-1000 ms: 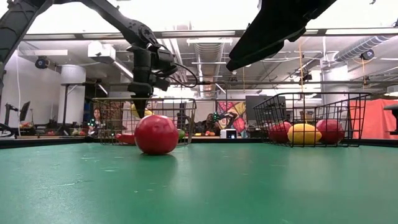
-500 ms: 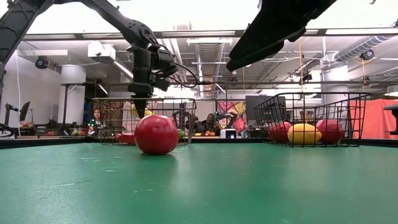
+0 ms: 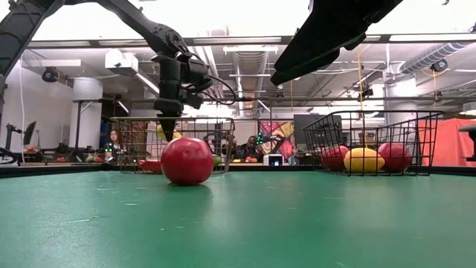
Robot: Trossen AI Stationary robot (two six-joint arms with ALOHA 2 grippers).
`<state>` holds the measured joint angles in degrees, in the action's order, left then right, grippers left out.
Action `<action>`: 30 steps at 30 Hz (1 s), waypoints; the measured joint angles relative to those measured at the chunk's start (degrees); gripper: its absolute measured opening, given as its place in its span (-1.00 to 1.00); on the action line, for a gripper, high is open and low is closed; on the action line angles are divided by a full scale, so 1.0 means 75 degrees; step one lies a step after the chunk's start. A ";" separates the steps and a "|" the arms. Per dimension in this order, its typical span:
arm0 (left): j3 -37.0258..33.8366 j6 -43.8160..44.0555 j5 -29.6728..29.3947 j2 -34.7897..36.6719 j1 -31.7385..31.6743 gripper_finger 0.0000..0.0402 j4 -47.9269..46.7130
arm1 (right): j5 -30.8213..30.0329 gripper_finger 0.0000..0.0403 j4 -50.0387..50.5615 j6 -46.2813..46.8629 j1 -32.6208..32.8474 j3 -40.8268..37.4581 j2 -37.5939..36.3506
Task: Sort produce into baskets
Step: Put the yellow corn into the gold wire basket, then put the purple eggplant into the gold wire basket
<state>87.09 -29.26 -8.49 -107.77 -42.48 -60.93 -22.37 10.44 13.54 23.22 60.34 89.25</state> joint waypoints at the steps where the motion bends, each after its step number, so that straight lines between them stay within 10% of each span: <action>1: 0.0000 0.0006 0.0000 0.0000 0.0000 -0.04 0.0003 | 0.0001 0.41 0.0002 0.0000 0.0000 0.0000 0.0000; 16: 0.0026 0.0347 0.0104 0.0286 0.0028 0.22 -0.0248 | 0.0059 0.37 0.0293 0.0107 -0.0001 0.0021 -0.0100; 22: 0.0015 0.1106 0.1112 0.1270 0.0246 0.22 -0.0008 | 0.0205 0.37 0.3297 0.1720 0.0000 0.0867 -0.0338; 30: -0.0237 0.2498 0.1609 0.2963 0.1814 0.22 0.1237 | 0.2346 0.33 0.5911 0.3049 0.0306 0.1182 -0.0344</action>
<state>85.31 -10.52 3.58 -85.54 -28.87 -51.65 -4.77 54.77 36.41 25.52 69.20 86.67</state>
